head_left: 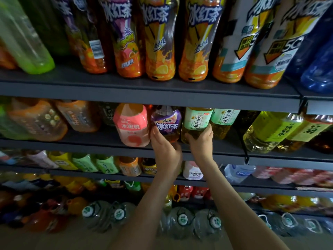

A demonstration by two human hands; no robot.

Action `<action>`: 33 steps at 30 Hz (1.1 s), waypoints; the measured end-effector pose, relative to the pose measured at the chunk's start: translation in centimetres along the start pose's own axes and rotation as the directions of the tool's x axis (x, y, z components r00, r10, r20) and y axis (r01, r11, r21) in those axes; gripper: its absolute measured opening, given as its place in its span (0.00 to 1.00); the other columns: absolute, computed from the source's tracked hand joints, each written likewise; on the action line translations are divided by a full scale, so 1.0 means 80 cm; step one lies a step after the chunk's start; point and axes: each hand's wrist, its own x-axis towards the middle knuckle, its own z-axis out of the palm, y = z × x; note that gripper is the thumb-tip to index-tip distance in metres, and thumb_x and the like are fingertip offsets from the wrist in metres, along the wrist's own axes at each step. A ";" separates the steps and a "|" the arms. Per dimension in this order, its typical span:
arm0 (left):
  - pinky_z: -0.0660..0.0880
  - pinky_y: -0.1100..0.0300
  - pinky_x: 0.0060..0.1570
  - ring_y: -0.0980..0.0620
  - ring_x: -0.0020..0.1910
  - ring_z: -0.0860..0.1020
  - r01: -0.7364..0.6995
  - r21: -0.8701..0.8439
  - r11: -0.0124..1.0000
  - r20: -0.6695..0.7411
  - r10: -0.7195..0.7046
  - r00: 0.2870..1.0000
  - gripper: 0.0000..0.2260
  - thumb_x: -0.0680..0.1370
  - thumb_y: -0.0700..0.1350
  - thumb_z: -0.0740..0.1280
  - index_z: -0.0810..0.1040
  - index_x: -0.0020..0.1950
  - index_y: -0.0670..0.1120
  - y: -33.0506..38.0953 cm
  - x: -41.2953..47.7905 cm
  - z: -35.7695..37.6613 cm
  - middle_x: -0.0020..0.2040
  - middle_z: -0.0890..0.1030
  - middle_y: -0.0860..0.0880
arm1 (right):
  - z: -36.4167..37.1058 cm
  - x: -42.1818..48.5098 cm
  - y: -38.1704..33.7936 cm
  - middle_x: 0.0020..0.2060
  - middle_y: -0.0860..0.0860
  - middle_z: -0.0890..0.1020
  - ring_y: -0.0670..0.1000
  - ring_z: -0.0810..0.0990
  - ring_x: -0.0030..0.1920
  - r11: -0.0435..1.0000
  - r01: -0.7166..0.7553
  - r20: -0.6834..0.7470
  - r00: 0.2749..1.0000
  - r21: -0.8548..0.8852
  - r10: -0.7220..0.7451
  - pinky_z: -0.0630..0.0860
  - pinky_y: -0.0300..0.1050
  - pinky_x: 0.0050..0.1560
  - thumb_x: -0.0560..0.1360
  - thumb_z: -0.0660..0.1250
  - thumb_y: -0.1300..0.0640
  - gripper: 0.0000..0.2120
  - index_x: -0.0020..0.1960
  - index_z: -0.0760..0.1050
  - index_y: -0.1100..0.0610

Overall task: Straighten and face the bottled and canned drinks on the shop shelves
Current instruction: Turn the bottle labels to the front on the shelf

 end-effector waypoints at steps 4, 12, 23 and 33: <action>0.65 0.66 0.60 0.47 0.69 0.66 0.059 0.096 0.994 0.102 -0.069 0.992 0.28 0.78 0.42 0.65 0.57 0.74 0.39 -0.005 -0.021 -0.031 0.71 0.63 0.42 | -0.026 -0.043 0.011 0.68 0.61 0.64 0.59 0.64 0.68 0.991 -0.062 0.046 0.997 -0.121 0.068 0.64 0.44 0.63 0.74 0.70 0.60 0.34 0.73 0.55 0.65; 0.68 0.62 0.50 0.46 0.60 0.74 0.245 0.154 0.957 0.140 -0.267 0.953 0.17 0.78 0.42 0.65 0.69 0.66 0.41 -0.015 -0.042 -0.131 0.60 0.75 0.44 | -0.007 -0.124 -0.043 0.52 0.58 0.76 0.57 0.74 0.53 0.984 0.084 0.274 0.961 -0.157 -0.038 0.64 0.39 0.44 0.75 0.67 0.62 0.13 0.58 0.70 0.64; 0.65 0.68 0.27 0.57 0.36 0.73 0.346 0.121 0.930 0.094 -0.358 0.929 0.15 0.80 0.47 0.61 0.69 0.66 0.46 -0.068 0.025 -0.363 0.53 0.76 0.48 | 0.122 -0.207 -0.225 0.45 0.50 0.77 0.46 0.75 0.44 0.947 0.321 0.471 0.833 0.019 -0.291 0.68 0.29 0.40 0.77 0.66 0.59 0.10 0.57 0.73 0.60; 0.70 0.63 0.41 0.56 0.43 0.72 0.427 0.116 0.897 -0.004 -0.429 0.903 0.11 0.80 0.45 0.61 0.72 0.61 0.46 -0.212 0.080 -0.581 0.51 0.76 0.53 | 0.337 -0.320 -0.333 0.41 0.48 0.76 0.50 0.77 0.44 0.939 0.343 0.484 0.815 0.042 -0.319 0.70 0.28 0.40 0.77 0.66 0.60 0.08 0.55 0.74 0.61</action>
